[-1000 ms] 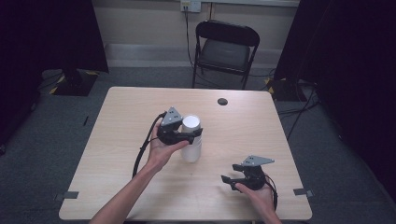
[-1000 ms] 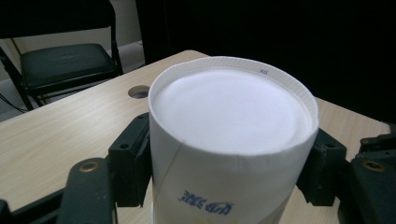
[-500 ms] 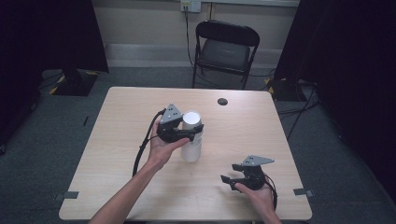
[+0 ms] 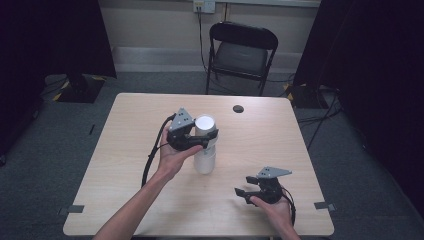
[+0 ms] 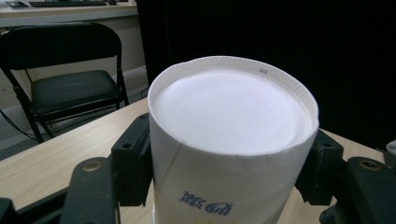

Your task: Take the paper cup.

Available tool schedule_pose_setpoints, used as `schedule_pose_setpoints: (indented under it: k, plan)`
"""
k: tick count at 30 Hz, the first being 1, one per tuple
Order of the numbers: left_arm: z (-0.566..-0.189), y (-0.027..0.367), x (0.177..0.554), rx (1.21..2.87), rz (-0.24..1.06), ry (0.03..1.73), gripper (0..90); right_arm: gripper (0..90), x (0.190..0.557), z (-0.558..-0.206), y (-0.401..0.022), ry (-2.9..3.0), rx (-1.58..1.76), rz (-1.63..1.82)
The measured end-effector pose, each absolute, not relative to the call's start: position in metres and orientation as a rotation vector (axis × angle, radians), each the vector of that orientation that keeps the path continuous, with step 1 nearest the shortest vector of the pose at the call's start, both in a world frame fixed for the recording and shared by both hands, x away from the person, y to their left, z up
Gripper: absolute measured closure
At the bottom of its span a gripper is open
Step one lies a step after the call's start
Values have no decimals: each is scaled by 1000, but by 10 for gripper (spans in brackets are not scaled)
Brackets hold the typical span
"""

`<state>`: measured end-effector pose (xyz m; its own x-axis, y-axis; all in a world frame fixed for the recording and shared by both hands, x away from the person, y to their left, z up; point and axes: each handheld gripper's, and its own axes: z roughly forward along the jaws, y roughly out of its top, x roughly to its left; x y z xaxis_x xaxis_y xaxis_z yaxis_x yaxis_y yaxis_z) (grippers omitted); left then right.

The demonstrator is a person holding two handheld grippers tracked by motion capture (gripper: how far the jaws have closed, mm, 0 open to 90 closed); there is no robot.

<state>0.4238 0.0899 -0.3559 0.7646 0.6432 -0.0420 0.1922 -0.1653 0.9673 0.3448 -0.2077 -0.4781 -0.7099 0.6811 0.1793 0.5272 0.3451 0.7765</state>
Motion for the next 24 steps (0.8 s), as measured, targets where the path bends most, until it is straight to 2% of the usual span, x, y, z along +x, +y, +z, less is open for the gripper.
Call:
schedule_pose_setpoints:
  k: [11, 24]
  plan:
    - [-343, 93, 412, 1699, 527, 606, 335, 302, 345, -477, -209, 2414, 1130, 1298]
    - [-338, 114, 394, 1642, 489, 633, 341, 338, 343, -475, -209, 2407, 1121, 1301]
